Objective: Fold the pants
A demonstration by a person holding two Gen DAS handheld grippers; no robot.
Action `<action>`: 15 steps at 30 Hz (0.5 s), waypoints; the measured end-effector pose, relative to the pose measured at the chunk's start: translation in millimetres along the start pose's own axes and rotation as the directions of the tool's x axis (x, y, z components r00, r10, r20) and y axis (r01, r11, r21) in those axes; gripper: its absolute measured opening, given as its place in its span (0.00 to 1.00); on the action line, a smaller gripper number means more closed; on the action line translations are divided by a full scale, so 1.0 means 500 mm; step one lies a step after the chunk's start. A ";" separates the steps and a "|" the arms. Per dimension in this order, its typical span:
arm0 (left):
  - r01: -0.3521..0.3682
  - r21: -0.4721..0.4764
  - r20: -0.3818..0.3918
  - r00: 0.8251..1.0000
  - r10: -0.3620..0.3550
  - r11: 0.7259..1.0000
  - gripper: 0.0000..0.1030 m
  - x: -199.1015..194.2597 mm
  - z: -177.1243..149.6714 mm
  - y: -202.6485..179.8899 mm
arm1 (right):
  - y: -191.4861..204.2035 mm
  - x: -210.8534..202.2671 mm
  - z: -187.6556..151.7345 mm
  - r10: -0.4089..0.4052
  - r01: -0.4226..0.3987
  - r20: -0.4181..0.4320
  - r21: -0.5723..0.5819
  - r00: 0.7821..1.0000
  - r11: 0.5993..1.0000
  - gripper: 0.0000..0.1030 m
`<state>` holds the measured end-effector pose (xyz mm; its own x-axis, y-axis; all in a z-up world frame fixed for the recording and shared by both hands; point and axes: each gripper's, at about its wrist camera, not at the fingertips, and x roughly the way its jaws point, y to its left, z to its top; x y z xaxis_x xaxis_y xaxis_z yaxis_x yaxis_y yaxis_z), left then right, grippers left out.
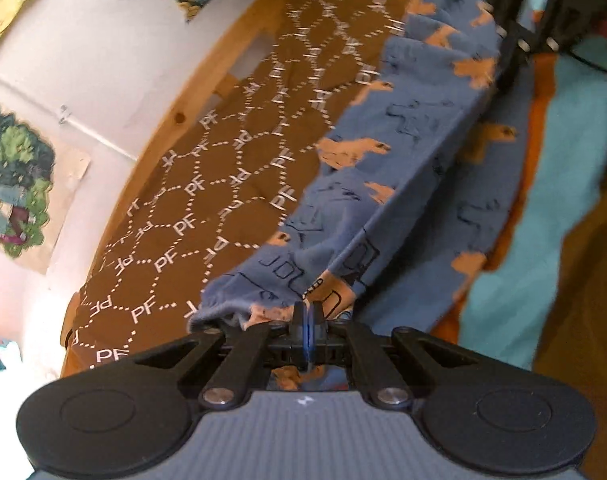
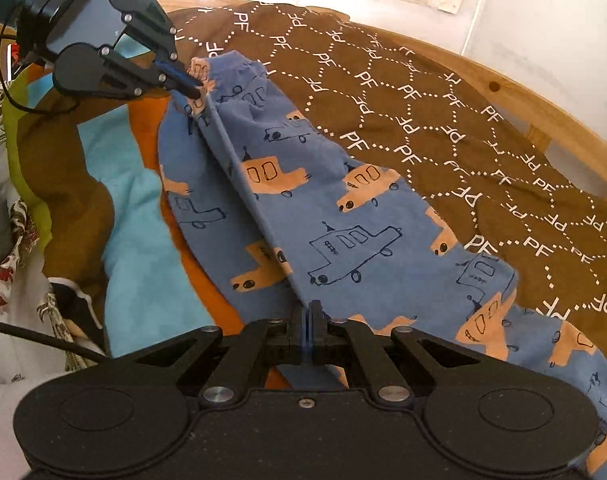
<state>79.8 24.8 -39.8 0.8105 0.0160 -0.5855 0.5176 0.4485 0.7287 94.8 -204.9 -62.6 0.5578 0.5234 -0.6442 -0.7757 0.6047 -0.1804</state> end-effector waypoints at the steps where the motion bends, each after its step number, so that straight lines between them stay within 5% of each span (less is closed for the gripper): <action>1: 0.007 0.010 -0.001 1.000 -0.007 1.000 0.00 -0.002 -0.001 -0.002 | -0.005 -0.004 -0.002 0.003 -0.003 0.001 -0.007 1.000 1.000 0.00; 15: 0.075 0.016 -0.054 0.996 -0.074 0.997 0.00 0.013 -0.024 -0.005 | 0.014 -0.006 -0.015 0.040 -0.042 -0.035 -0.068 0.999 0.997 0.00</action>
<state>80.3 34.3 -49.7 0.7538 0.0307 -0.6564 0.5816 0.4338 0.6882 85.8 -206.6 -67.5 0.5160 0.5258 -0.6763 -0.8167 0.5400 -0.2034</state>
